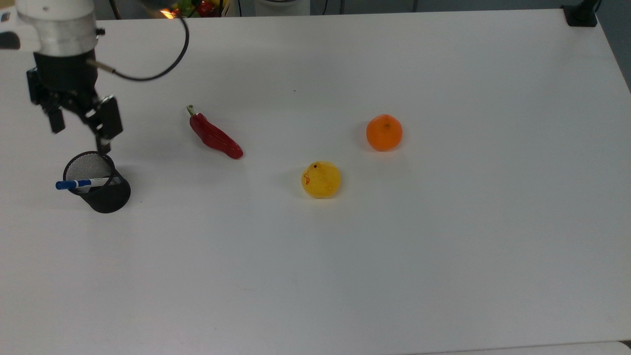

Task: Take marker pen
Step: 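Move the gripper over the black mesh cup toward the marker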

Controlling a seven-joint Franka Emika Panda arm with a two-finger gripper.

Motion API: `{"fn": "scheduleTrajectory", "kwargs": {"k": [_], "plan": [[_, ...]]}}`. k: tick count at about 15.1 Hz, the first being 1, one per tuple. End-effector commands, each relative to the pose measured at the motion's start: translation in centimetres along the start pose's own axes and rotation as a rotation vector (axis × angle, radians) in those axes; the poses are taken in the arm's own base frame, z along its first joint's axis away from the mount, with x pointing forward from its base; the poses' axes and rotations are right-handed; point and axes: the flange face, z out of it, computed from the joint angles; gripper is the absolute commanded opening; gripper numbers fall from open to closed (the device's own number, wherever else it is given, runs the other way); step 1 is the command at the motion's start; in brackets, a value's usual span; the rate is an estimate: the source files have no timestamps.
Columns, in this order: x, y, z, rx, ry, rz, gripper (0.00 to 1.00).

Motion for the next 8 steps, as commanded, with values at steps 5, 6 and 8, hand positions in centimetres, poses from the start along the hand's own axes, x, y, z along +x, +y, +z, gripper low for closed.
{"fn": "scheduleTrajectory", "kwargs": {"k": [5,6,8], "plan": [[0.9,3.6,6.2,-0.022,0.144,0.11,1.0],[0.9,3.5,6.5,-0.025,0.148,0.108,1.0],[0.6,3.8,7.4,-0.031,0.144,0.107,1.0]]}}
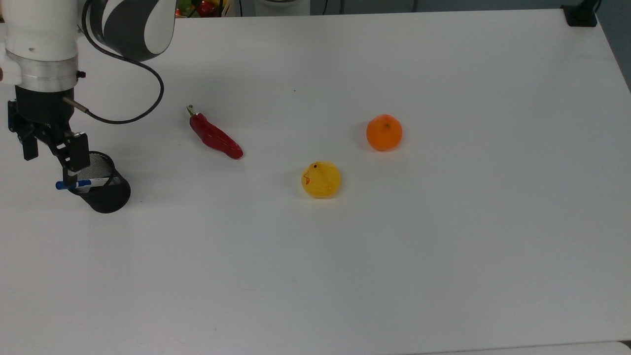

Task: Take marker pen
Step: 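Close the gripper on the blue-capped marker's cap end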

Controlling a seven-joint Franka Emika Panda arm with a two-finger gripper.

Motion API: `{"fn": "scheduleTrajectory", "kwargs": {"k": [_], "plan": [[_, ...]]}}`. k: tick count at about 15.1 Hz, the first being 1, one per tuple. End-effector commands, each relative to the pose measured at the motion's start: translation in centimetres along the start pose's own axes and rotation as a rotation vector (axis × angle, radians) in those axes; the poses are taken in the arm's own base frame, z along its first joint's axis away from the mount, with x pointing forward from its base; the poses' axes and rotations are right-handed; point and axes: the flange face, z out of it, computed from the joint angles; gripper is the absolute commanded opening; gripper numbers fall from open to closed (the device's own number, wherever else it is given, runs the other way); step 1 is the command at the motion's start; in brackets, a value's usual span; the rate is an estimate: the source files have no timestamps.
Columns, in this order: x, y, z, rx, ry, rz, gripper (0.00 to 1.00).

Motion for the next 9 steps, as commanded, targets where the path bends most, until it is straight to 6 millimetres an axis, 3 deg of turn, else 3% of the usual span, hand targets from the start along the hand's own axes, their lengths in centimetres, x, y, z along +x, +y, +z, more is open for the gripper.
{"fn": "scheduleTrajectory", "kwargs": {"k": [1,5,9], "plan": [[0.2,0.0,1.1,0.002,0.025,0.023,1.0],[-0.2,0.3,2.3,-0.004,0.034,0.018,0.92],[-0.6,0.2,2.9,-0.009,0.022,-0.012,0.56]]}}
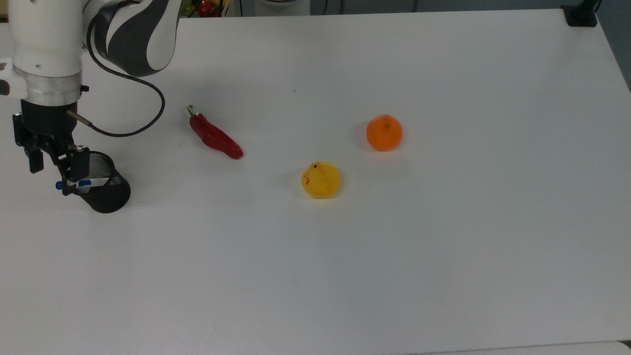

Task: Take marker pen
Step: 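Close the gripper on the blue-capped marker's cap end, then lift the marker straight up out of the mesh cup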

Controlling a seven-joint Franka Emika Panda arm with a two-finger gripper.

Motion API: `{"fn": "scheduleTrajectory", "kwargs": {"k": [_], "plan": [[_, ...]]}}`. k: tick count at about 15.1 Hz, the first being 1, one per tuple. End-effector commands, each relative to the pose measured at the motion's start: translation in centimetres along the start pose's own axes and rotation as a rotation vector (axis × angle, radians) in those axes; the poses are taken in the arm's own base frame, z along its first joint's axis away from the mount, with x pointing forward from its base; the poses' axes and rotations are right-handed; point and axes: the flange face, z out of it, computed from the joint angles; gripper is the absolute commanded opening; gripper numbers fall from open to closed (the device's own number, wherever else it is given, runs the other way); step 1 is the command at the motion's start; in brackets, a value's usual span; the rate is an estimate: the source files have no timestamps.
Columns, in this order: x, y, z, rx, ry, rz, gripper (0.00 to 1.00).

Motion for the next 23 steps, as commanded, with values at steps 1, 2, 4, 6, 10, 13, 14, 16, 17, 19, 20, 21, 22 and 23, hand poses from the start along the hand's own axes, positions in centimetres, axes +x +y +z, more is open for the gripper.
{"fn": "scheduleTrajectory", "kwargs": {"k": [1,2,4,6,10,13,14,16,17,19,20,21,22,23], "plan": [[0.3,-0.1,0.2,0.009,0.015,-0.021,0.48],[0.3,-0.1,0.2,0.011,0.013,-0.028,0.41],[-0.3,0.0,0.6,0.009,-0.003,-0.029,0.19],[-0.2,0.0,0.4,0.011,-0.005,-0.027,0.04],[0.6,-0.1,-1.1,0.021,0.014,-0.018,0.0],[2.4,-0.2,-4.5,0.053,0.063,0.012,0.0],[3.1,-0.3,-6.1,0.063,0.085,0.015,0.0],[4.5,-0.5,-9.5,0.083,0.131,0.019,0.0],[5.1,-0.7,-11.2,0.094,0.153,0.02,0.0],[6.0,-1.5,-14.6,0.121,0.194,0.018,0.0],[6.2,-1.9,-16.1,0.133,0.207,0.016,0.0],[5.7,-2.5,-16.7,0.144,0.186,0.009,0.0],[5.4,-3.0,-17.4,0.153,0.155,0.0,0.0],[4.8,-4.2,-17.9,0.167,0.113,-0.015,0.0]]}}
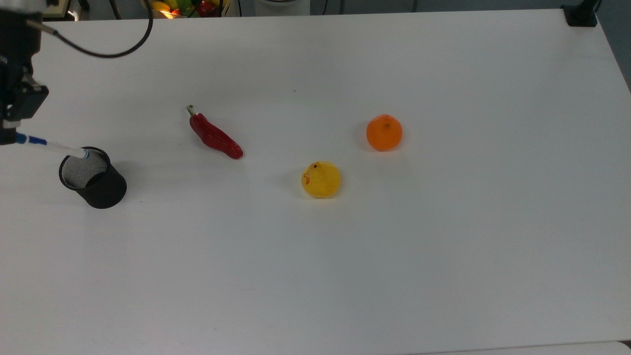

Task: Take marker pen
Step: 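Lift the marker straight up out of the mesh cup, then carry the marker over the table beside the red chili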

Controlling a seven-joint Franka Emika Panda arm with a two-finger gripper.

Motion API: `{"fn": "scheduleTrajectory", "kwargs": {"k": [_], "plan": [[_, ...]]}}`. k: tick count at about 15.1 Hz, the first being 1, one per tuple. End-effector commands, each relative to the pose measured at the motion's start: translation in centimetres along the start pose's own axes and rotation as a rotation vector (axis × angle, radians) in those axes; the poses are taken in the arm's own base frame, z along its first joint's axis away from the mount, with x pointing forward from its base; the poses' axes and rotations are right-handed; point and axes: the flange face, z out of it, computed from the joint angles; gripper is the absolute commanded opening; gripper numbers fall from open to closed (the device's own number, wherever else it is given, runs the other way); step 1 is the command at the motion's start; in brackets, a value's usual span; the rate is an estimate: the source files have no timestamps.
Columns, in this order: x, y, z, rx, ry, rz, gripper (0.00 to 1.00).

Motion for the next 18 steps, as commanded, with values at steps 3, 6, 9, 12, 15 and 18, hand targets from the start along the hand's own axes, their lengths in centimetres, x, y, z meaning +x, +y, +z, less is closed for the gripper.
{"fn": "scheduleTrajectory", "kwargs": {"k": [3,6,9,12,15,18], "plan": [[-3.9,-4.8,-3.2,0.079,-0.265,-0.055,0.0],[-6.6,-7.9,-4.8,0.127,-0.434,-0.141,0.0],[-10.2,-10.4,-5.4,0.178,-0.605,-0.252,0.0],[-14.2,-12.8,-4.6,0.213,-0.743,-0.363,0.0],[-18.5,-15.2,-2.2,0.223,-0.855,-0.453,0.0],[-22.1,-17.1,1.1,0.19,-0.931,-0.506,0.0]]}}
